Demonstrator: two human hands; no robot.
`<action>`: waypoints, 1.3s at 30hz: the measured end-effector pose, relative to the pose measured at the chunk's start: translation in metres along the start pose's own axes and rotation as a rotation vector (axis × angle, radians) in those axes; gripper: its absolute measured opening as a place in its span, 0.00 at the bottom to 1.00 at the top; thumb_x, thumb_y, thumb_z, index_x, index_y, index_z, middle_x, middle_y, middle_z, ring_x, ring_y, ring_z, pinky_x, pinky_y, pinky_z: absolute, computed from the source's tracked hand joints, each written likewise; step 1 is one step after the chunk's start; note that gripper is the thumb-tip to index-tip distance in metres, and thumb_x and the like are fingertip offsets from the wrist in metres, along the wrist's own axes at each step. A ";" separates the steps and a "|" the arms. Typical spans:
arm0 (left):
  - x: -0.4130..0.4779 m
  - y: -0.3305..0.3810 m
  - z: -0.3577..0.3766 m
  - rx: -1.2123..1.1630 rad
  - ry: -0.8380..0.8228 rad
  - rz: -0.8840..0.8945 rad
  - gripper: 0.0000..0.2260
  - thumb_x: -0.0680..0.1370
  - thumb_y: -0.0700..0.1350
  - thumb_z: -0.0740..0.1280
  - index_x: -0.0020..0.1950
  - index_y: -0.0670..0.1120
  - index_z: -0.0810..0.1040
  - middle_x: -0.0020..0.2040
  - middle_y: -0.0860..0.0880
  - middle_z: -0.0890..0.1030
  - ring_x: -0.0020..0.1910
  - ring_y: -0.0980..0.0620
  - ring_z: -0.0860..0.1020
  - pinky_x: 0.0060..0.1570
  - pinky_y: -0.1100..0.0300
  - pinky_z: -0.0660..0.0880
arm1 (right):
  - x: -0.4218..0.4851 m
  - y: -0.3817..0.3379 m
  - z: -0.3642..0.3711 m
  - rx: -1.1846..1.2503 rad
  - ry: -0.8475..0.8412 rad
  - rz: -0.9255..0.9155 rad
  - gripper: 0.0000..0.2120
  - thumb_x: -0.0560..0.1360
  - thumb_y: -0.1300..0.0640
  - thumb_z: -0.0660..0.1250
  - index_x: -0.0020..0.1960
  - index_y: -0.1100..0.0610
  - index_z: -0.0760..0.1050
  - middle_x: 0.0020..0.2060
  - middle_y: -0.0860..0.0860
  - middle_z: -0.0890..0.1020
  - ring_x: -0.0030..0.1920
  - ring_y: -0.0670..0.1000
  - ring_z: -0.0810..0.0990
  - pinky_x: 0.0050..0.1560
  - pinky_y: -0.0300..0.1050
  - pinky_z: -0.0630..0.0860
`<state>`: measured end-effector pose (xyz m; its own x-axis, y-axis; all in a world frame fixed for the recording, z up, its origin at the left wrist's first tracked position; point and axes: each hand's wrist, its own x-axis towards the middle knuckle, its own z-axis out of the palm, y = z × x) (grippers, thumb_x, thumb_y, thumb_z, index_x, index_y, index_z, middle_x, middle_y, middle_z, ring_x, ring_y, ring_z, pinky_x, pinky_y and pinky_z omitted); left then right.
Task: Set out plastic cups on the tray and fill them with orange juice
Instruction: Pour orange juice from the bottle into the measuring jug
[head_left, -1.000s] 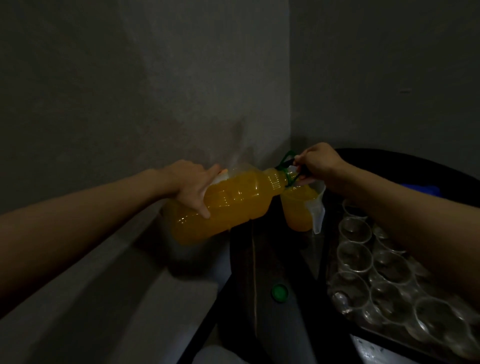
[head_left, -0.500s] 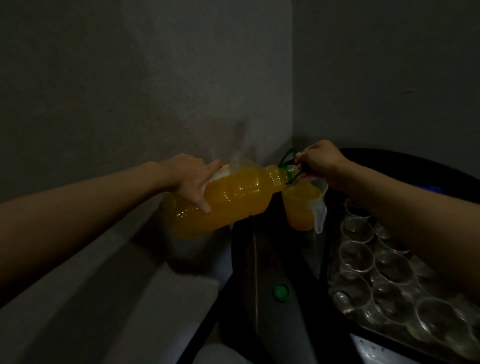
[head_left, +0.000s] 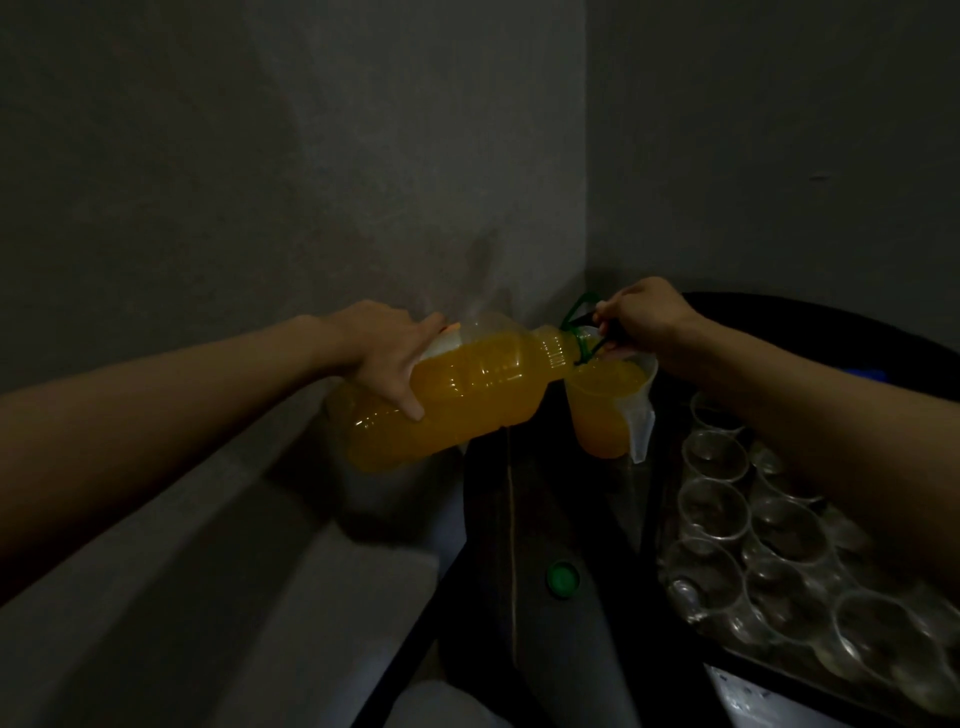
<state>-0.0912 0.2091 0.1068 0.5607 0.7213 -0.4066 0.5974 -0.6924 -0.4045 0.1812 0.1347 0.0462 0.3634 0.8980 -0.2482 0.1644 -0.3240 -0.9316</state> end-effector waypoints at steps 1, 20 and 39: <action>0.000 -0.001 0.000 0.000 0.001 0.002 0.52 0.65 0.68 0.76 0.79 0.49 0.54 0.66 0.40 0.78 0.61 0.38 0.78 0.56 0.50 0.75 | 0.000 0.000 0.000 -0.001 0.001 0.002 0.12 0.83 0.61 0.62 0.43 0.63 0.77 0.36 0.58 0.79 0.36 0.54 0.80 0.44 0.53 0.84; 0.000 -0.002 -0.002 0.002 0.018 -0.001 0.52 0.66 0.68 0.76 0.79 0.50 0.53 0.66 0.41 0.78 0.60 0.39 0.79 0.50 0.54 0.71 | 0.000 0.002 0.000 0.003 0.005 -0.009 0.11 0.83 0.61 0.62 0.43 0.64 0.77 0.35 0.57 0.79 0.35 0.53 0.80 0.46 0.55 0.84; 0.006 0.015 0.037 -0.152 0.161 -0.019 0.54 0.65 0.70 0.75 0.79 0.49 0.49 0.64 0.42 0.79 0.60 0.39 0.79 0.54 0.50 0.74 | 0.000 -0.014 -0.011 0.011 0.074 -0.014 0.10 0.82 0.60 0.64 0.44 0.64 0.78 0.36 0.58 0.79 0.37 0.55 0.80 0.43 0.55 0.84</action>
<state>-0.1000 0.2024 0.0677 0.6257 0.7358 -0.2592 0.6813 -0.6772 -0.2780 0.1891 0.1364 0.0623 0.4281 0.8778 -0.2147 0.1602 -0.3076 -0.9379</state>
